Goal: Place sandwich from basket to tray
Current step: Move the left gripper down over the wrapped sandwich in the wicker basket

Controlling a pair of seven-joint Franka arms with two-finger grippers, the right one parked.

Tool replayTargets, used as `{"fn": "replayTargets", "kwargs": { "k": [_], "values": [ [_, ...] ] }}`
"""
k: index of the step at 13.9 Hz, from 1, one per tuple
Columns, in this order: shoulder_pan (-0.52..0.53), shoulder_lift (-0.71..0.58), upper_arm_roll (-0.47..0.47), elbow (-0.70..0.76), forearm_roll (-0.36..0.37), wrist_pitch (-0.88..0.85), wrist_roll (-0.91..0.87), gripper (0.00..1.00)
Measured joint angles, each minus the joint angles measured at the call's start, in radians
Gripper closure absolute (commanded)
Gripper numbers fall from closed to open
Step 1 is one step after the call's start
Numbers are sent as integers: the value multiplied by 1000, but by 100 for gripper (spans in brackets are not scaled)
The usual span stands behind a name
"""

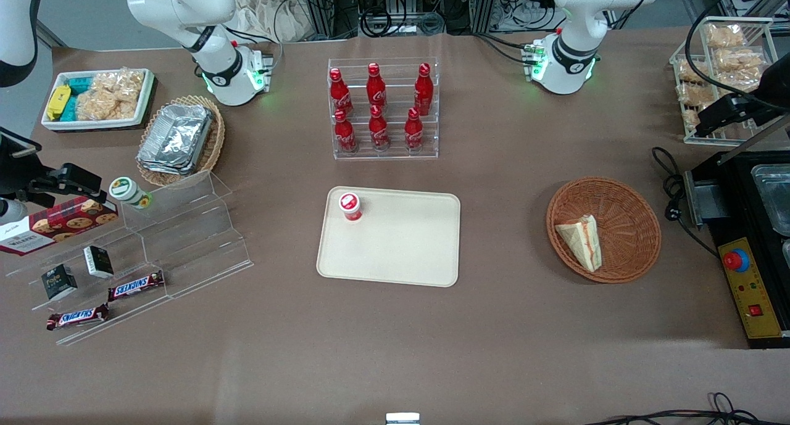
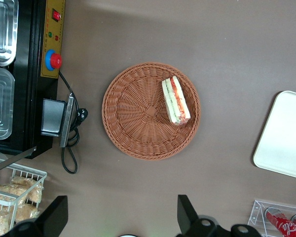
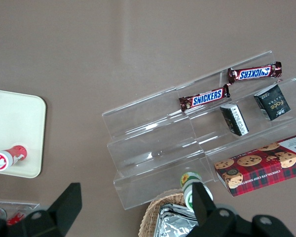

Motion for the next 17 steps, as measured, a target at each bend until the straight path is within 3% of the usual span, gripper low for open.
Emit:
{"fn": "replayTargets", "kwargs": {
  "k": [10,13,17],
  "values": [
    [-6,19,1,-16,4,0,44,0],
    [-9,88,-1,-24,-22,20,14,0],
    [-25,250,-12,-31,-26,170,-161,0]
  ]
}}
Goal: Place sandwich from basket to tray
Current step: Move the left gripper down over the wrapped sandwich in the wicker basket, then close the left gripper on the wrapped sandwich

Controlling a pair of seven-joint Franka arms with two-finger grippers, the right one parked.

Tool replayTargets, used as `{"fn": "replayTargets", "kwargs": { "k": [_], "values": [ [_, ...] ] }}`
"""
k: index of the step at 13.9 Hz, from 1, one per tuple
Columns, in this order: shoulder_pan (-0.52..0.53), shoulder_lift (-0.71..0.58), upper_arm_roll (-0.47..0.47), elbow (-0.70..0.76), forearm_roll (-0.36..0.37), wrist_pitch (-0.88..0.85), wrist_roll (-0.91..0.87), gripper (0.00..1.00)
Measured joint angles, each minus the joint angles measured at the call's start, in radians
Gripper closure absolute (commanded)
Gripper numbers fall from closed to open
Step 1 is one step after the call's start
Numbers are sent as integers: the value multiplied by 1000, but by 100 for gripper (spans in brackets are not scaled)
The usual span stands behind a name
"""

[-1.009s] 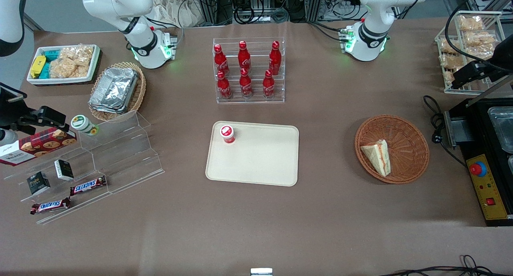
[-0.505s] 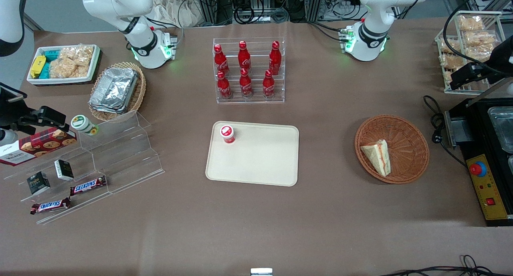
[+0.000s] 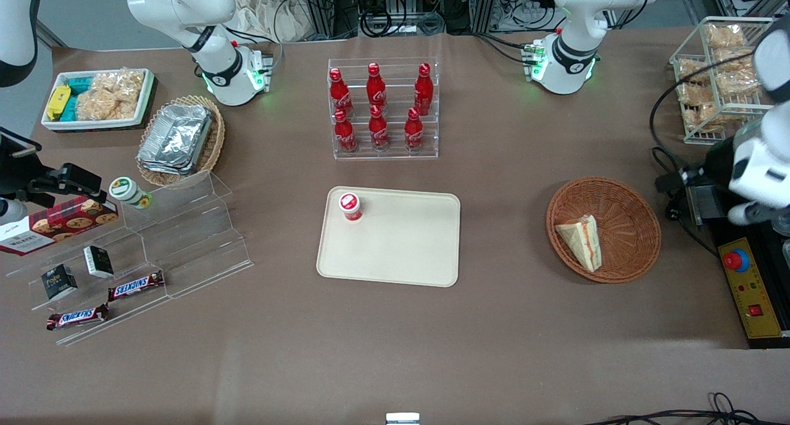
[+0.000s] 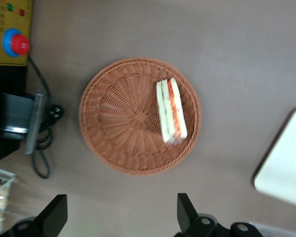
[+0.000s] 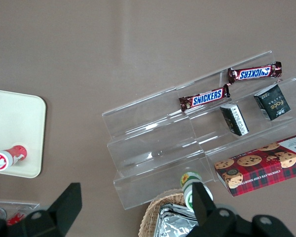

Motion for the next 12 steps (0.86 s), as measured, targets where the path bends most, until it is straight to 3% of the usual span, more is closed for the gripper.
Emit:
{"fn": "replayTargets", "kwargs": {
  "k": [5,12],
  "values": [
    [-46,135,-19,-70,0,211,-141,0],
    [-54,205,-19,-241,0,442,-153,0]
  ]
}}
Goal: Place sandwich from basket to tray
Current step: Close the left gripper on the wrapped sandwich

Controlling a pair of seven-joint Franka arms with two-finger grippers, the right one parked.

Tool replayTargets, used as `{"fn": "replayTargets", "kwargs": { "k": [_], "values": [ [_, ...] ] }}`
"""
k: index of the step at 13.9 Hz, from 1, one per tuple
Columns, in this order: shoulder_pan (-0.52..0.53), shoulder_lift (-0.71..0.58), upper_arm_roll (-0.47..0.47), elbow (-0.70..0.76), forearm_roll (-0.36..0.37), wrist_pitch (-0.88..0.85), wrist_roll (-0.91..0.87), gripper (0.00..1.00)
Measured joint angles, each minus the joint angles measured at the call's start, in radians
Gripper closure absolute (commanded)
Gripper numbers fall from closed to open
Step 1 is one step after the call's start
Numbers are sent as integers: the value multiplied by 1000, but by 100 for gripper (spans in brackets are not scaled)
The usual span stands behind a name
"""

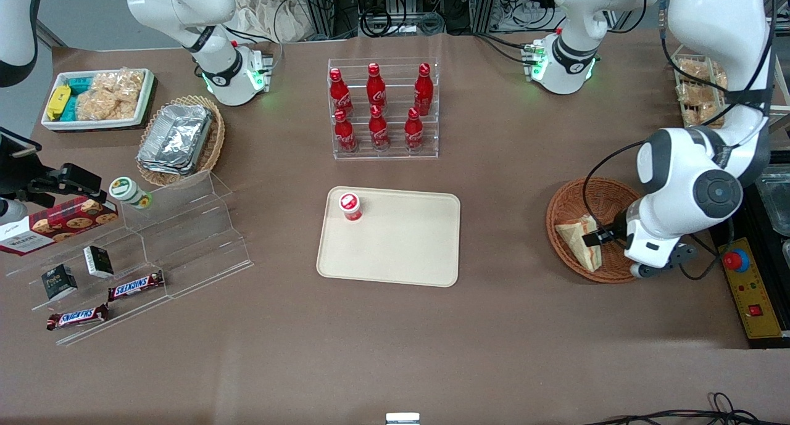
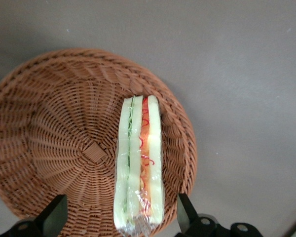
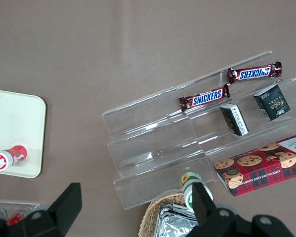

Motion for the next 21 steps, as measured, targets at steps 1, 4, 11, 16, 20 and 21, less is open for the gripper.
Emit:
{"fn": "replayTargets", "kwargs": {
  "k": [1,4,11,16,20,21],
  "values": [
    [0,8,0,-18,0,26,0,0],
    [0,32,0,-54,0,91,-2,0],
    [-11,101,0,-97,0,219,-54,44],
    [-14,105,-1,-89,0,225,-62,74],
    [-14,71,-1,-52,0,175,-59,74],
    [-14,47,-1,-30,1,137,-56,74]
  ]
}}
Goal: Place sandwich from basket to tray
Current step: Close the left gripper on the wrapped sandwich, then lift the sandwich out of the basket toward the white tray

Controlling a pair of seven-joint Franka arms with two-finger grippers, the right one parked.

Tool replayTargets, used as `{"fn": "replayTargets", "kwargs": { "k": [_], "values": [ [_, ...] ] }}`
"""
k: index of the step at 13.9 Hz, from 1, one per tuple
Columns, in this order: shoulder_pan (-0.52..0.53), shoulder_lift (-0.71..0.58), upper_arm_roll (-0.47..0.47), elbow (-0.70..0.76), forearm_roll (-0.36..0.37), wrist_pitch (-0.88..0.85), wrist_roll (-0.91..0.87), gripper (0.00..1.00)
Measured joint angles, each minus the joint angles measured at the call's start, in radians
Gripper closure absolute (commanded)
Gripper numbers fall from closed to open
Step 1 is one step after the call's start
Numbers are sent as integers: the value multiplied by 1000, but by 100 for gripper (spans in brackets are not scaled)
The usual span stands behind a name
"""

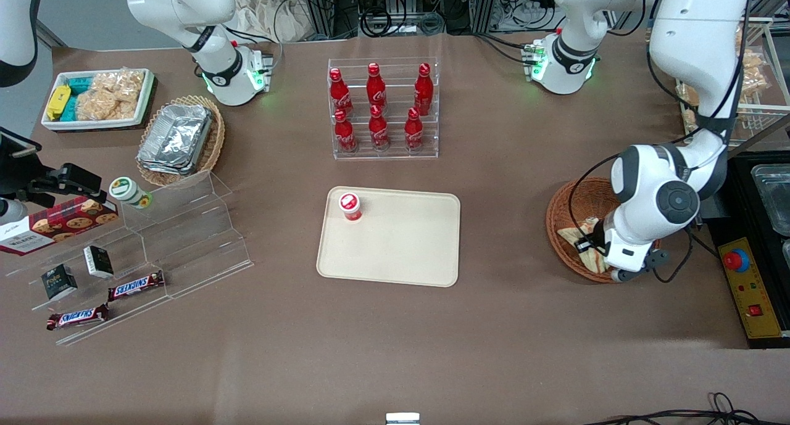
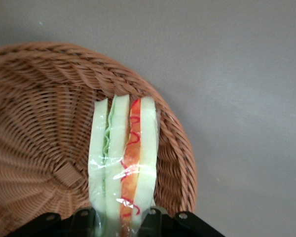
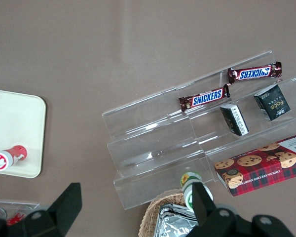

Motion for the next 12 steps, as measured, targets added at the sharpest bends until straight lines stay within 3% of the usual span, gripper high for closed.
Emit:
{"fn": "replayTargets", "kwargs": {
  "k": [6,12],
  "values": [
    [-7,-181,-38,170,1,-305,78,74],
    [-12,-232,-180,472,1,-662,64,74]
  ]
}}
